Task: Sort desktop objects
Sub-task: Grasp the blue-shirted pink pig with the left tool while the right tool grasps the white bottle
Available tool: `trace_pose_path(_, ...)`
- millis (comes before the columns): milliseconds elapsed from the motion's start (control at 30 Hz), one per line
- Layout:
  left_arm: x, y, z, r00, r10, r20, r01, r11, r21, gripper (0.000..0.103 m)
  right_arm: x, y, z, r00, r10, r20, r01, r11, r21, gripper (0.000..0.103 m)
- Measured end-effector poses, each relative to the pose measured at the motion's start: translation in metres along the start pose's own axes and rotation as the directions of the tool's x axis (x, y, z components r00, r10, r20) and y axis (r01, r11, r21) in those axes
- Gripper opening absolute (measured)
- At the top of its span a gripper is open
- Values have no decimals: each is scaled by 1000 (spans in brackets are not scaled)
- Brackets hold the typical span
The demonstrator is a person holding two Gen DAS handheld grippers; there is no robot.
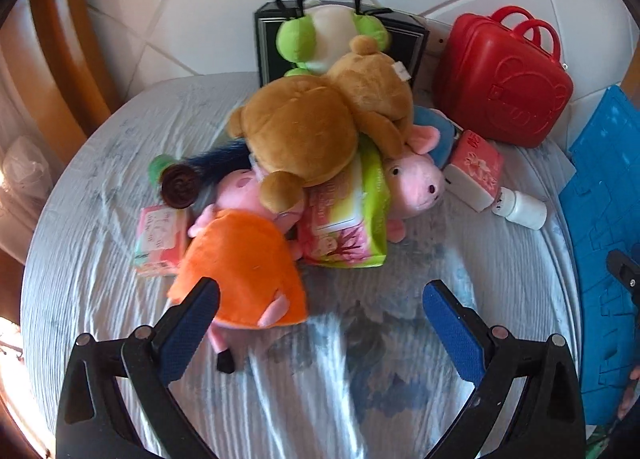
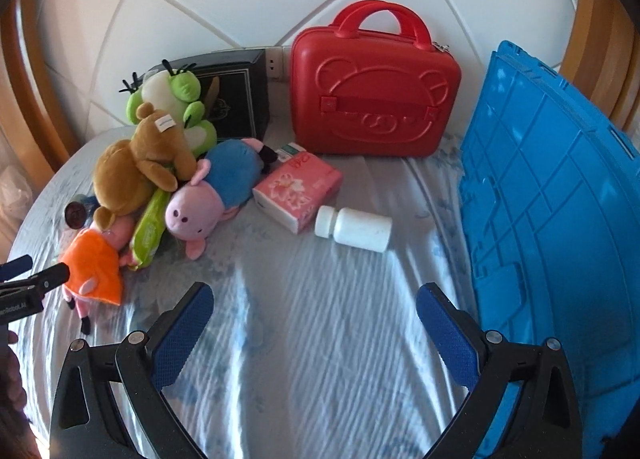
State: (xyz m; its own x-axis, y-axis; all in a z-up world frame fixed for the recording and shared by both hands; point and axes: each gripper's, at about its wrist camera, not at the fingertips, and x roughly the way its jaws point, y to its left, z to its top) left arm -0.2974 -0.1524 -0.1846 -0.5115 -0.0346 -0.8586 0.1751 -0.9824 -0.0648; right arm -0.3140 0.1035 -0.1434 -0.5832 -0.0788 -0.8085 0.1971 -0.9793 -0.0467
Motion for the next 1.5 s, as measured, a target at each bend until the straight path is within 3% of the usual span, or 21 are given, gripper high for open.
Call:
trace_pose_path(267,72,-76,39,998,-65,-3,65,994,88,92,80,-34,11,997,-25,-74,30,997,67,103)
trace_pose_path(567,146,-115,65,998,23,-57,-14,986,167,88,167,-65,19,989,-1,-148,23,989,148,103)
trace_pose_path(767,172,-130,81,994,97,-42,-86,974,210,88,207,-69,27,985,-1,-170,25,990,142,103)
trace_pose_path(833,172,-129,82,996,83,-31,-76,978,195,86,215,-74,29,986,12,-165,13,989,150,103)
trace_pose_path(933,164,-122,80,997,76,-6,-74,986,152,67,229,-71,27,974,59,-218,-30,991,133,103)
trace_pose_path(1000,158,-115,78,999,39,-7,-38,993,116,60,226,-59,20,968,119,-221,-94,989,118,103)
trace_pose_path(1200,135,-118,59,999,-15,-33,20,990,138,55,189,-39,-5,952,201,-231,-179,977,116,103)
trace_pose_path(1333,118,-120,43,996,-59,-65,68,987,147,44,155,-42,-17,962,170,-215,-149,983,110,103)
trace_pose_path(1400,110,-115,36,992,-89,-89,100,986,136,33,141,-48,-20,967,159,-200,-137,984,118,103)
trace_pose_path(1500,100,-120,34,990,-103,-98,117,981,154,32,129,-53,-21,974,140,-180,-119,985,123,103)
